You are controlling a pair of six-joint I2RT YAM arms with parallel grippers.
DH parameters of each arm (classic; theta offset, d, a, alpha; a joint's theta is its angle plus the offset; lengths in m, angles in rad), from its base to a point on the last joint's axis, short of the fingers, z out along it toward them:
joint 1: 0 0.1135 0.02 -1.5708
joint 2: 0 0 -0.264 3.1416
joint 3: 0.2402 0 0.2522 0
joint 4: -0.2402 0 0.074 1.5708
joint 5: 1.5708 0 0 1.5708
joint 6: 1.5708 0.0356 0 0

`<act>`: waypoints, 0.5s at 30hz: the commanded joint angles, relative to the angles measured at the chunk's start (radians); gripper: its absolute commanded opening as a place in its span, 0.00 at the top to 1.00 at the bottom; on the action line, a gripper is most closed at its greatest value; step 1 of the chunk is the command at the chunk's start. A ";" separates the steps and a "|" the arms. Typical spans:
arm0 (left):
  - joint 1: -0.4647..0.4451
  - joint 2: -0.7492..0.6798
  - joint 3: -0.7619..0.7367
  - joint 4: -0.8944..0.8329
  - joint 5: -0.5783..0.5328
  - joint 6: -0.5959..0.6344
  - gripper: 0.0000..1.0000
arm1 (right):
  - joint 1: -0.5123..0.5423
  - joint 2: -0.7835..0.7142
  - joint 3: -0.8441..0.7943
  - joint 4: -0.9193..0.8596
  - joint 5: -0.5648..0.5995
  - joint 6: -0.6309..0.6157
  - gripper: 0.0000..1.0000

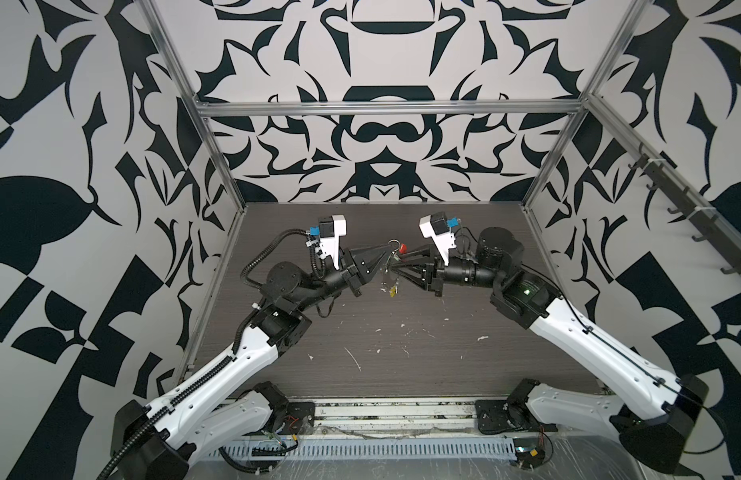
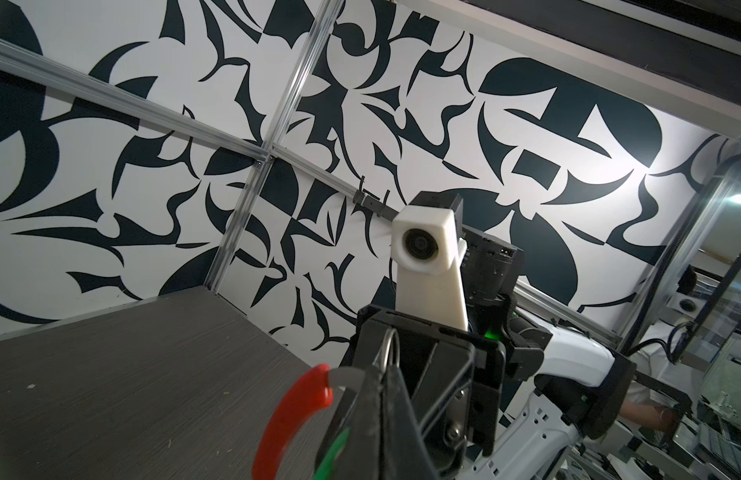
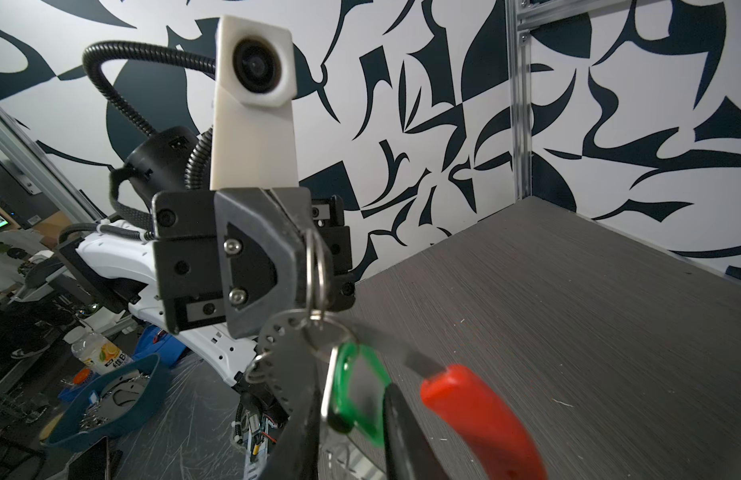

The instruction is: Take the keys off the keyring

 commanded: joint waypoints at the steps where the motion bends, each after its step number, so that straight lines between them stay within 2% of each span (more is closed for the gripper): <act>1: -0.003 -0.005 -0.004 0.041 0.014 -0.013 1.00 | 0.006 -0.004 0.051 0.043 -0.003 -0.011 0.72; 5: -0.003 -0.002 -0.006 0.043 0.017 -0.017 1.00 | 0.007 -0.001 0.052 0.041 0.008 -0.011 0.74; 14: -0.003 -0.014 -0.008 0.020 0.014 -0.016 1.00 | 0.007 -0.012 0.060 -0.026 0.040 -0.042 1.00; 15: -0.003 -0.016 -0.009 0.014 0.014 -0.016 1.00 | 0.007 -0.014 0.065 -0.046 0.045 -0.048 1.00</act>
